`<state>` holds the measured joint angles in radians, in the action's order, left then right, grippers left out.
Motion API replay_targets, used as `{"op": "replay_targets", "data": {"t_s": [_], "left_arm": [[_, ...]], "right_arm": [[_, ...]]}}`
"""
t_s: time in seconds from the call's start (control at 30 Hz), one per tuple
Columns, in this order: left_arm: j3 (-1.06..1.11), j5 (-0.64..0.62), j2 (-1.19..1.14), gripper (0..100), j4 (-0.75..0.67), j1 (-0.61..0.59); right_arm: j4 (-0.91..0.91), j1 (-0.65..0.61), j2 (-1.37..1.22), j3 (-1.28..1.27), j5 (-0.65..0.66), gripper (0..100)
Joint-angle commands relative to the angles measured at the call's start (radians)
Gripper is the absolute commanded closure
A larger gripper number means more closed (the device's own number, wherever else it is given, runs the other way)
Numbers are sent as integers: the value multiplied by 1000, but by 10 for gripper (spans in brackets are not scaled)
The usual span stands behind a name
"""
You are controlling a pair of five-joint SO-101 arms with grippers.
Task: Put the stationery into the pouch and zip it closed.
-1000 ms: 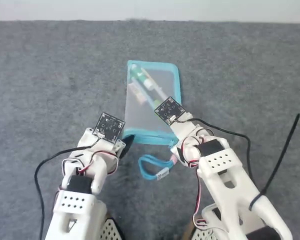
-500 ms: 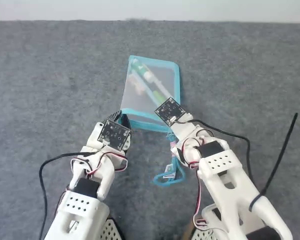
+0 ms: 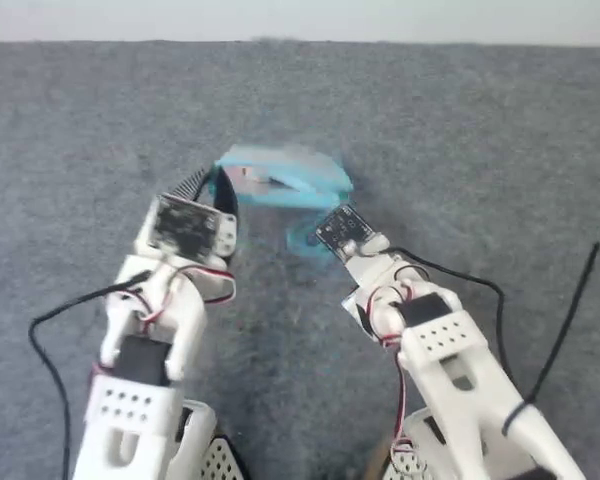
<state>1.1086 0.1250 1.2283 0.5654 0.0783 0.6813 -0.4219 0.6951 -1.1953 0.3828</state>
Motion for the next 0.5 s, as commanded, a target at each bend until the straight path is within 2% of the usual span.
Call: {"op": "replay_targets", "data": {"t_s": [0.0, 0.13, 0.23, 0.33, 0.4, 0.47], "left_arm": [[-278, -23, 3, 989, 282, -8], [-383, -23, 3, 990, 436, -5], [-332, -21, 3, 990, 433, -9], [-196, 0, 5, 985, 428, -11], [-53, 91, 5, 947, 405, -5], [111, 173, 5, 873, 298, -11]], "right_arm": [[-18, 1, 122, -18, -9, 877], [-16, -4, 252, -80, -9, 877], [-13, 1, 363, -123, -9, 877], [65, 16, 479, -127, -8, 877], [111, 24, 556, -127, -8, 877], [139, 21, 613, -130, -20, 877]]}}
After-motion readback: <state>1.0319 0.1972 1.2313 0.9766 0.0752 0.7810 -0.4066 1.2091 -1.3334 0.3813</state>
